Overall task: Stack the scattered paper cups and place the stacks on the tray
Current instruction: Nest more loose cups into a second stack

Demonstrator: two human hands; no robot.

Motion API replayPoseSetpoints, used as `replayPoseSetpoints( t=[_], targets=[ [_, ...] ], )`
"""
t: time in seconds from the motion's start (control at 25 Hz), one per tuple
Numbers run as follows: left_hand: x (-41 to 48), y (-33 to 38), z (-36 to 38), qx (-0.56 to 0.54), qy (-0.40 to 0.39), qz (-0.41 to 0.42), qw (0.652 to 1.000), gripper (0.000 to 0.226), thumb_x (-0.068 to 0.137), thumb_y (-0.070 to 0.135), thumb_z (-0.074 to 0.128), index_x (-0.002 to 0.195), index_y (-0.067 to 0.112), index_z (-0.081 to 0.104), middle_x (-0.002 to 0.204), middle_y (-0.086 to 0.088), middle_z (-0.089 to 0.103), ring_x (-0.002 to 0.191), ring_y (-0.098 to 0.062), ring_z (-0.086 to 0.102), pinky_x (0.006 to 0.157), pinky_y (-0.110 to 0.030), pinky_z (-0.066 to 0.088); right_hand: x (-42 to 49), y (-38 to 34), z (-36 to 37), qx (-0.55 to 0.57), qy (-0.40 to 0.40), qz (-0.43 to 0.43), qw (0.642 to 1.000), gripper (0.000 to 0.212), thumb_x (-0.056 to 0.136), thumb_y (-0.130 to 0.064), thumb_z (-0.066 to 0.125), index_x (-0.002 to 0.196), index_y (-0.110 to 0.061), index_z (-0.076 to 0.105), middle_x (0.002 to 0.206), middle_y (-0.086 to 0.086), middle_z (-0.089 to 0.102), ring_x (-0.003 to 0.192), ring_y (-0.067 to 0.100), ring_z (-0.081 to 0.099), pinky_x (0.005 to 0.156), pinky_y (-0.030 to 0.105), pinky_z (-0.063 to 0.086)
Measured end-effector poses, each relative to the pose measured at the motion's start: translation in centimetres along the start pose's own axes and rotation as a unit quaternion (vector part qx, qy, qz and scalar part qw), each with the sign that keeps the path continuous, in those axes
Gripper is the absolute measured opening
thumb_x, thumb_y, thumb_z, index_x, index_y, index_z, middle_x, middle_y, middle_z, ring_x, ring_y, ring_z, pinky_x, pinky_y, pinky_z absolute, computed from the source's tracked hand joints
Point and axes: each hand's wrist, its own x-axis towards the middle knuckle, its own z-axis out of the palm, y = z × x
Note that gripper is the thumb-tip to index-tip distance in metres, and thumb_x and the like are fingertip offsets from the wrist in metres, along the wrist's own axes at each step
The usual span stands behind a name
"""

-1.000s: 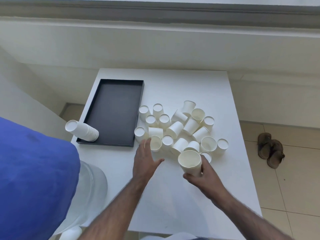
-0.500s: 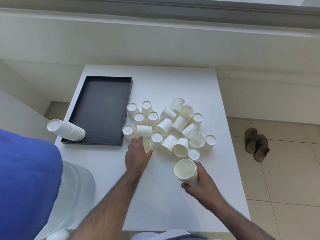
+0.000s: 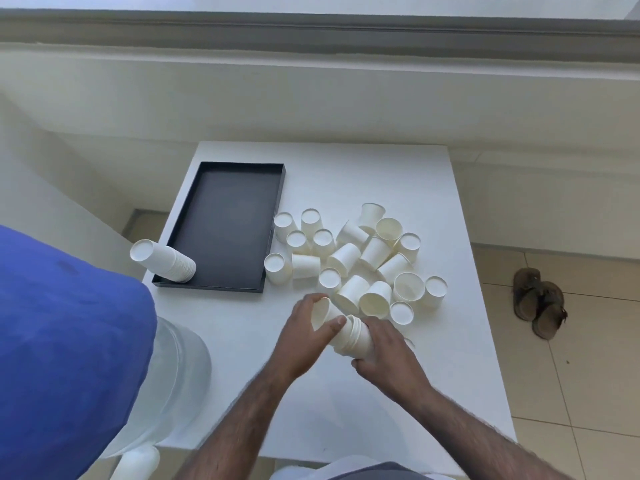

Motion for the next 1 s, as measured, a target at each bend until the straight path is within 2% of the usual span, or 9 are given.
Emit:
replayPoseSetpoints(
  t=[0.12, 0.24, 0.36, 0.44, 0.52, 0.6, 0.72, 0.88, 1.0],
  targets=[
    [-0.5, 0.2, 1.3, 0.009, -0.039, 0.003, 0.999, 0.059, 0.091, 0.062, 0.061, 0.14, 0.033, 0.047, 0.14, 0.01, 0.05, 0.129, -0.008, 0.051, 0.1, -0.024, 0.042, 0.5, -1.0, 0.2, 0.02, -0.012, -0.03, 0.999, 0.059, 0.078, -0.031, 0.072, 0.132, -0.033, 0.048, 0.115, -0.013, 0.054, 0.11, 0.01, 0.051, 0.08, 0.027, 0.044],
    [-0.8, -0.1, 2.5, -0.019, -0.11, 0.006, 0.994, 0.079, 0.086, 0.088, 0.043, 0.149, 0.041, 0.038, 0.149, 0.019, 0.04, 0.134, 0.006, 0.042, 0.109, -0.024, 0.037, 0.9, -2.1, 0.0, 0.075, -0.009, -0.053, 0.996, 0.052, 0.08, -0.029, 0.068, 0.128, -0.036, 0.051, 0.114, -0.017, 0.058, 0.108, 0.005, 0.054, 0.082, 0.028, 0.049],
    [1.4, -0.7, 1.5, -0.111, -0.047, 0.02, 0.992, 0.065, 0.095, 0.074, 0.042, 0.141, 0.03, 0.053, 0.144, 0.005, 0.053, 0.133, -0.003, 0.051, 0.111, -0.032, 0.042, 1.1, -2.2, -0.7, 0.111, -0.018, -0.016, 0.994, 0.061, 0.075, -0.027, 0.074, 0.128, -0.041, 0.046, 0.113, -0.019, 0.06, 0.101, 0.004, 0.058, 0.075, 0.028, 0.054],
    [4.8, -1.5, -1.1, -0.007, 0.075, 0.021, 0.997, 0.049, 0.104, 0.049, 0.054, 0.14, 0.017, 0.056, 0.141, -0.004, 0.057, 0.131, -0.018, 0.054, 0.111, -0.04, 0.042, 0.9, -1.8, -1.2, 0.127, -0.023, 0.006, 0.992, 0.068, 0.074, -0.027, 0.076, 0.129, -0.047, 0.04, 0.113, -0.022, 0.059, 0.102, 0.0, 0.057, 0.072, 0.017, 0.05],
    [8.9, -2.5, -4.3, 0.179, 0.138, -0.01, 0.974, 0.055, 0.1, 0.03, 0.068, 0.147, 0.011, 0.049, 0.147, -0.011, 0.05, 0.132, -0.031, 0.05, 0.11, -0.044, 0.042, 0.8, -1.4, -1.6, 0.135, -0.02, 0.017, 0.99, 0.075, 0.075, -0.026, 0.076, 0.135, -0.049, 0.037, 0.122, -0.024, 0.057, 0.109, 0.002, 0.056, 0.08, 0.021, 0.051],
    [12.3, -3.4, -6.6, 0.304, 0.111, -0.057, 0.945, 0.071, 0.095, 0.027, 0.072, 0.156, 0.014, 0.038, 0.151, -0.014, 0.042, 0.132, -0.037, 0.047, 0.108, -0.047, 0.044, 0.5, -1.0, -2.2, 0.131, -0.015, 0.023, 0.991, 0.08, 0.075, -0.025, 0.076, 0.14, -0.048, 0.035, 0.13, -0.026, 0.053, 0.114, 0.005, 0.054, 0.09, 0.031, 0.05],
    [15.7, -4.5, -7.6, 0.417, 0.036, -0.083, 0.904, 0.079, 0.093, 0.025, 0.073, 0.16, 0.02, 0.03, 0.155, -0.014, 0.035, 0.133, -0.037, 0.046, 0.105, -0.047, 0.047, 0.2, -0.2, -2.8, 0.141, -0.008, 0.03, 0.99, 0.079, 0.075, -0.024, 0.076, 0.136, -0.053, 0.036, 0.128, -0.029, 0.054, 0.113, -0.002, 0.053, 0.084, 0.023, 0.047],
    [16.7, -5.2, -6.8, 0.458, 0.008, -0.087, 0.885, 0.05, 0.092, 0.009, 0.065, 0.138, 0.014, 0.047, 0.136, -0.013, 0.052, 0.123, -0.034, 0.053, 0.09, -0.044, 0.049, -0.4, 1.0, -3.2, 0.156, -0.002, 0.04, 0.987, 0.078, 0.076, -0.023, 0.077, 0.138, -0.047, 0.038, 0.129, -0.024, 0.055, 0.114, 0.001, 0.054, 0.085, 0.021, 0.045],
    [15.4, -4.8, -6.6, 0.425, 0.039, -0.133, 0.895, 0.041, 0.09, 0.013, 0.07, 0.126, 0.008, 0.051, 0.129, -0.015, 0.06, 0.121, -0.036, 0.055, 0.085, -0.044, 0.049, -0.5, 1.4, -3.1, 0.164, -0.004, 0.043, 0.986, 0.076, 0.076, -0.024, 0.077, 0.137, -0.047, 0.039, 0.126, -0.022, 0.056, 0.112, 0.004, 0.055, 0.086, 0.023, 0.045]
  ],
)
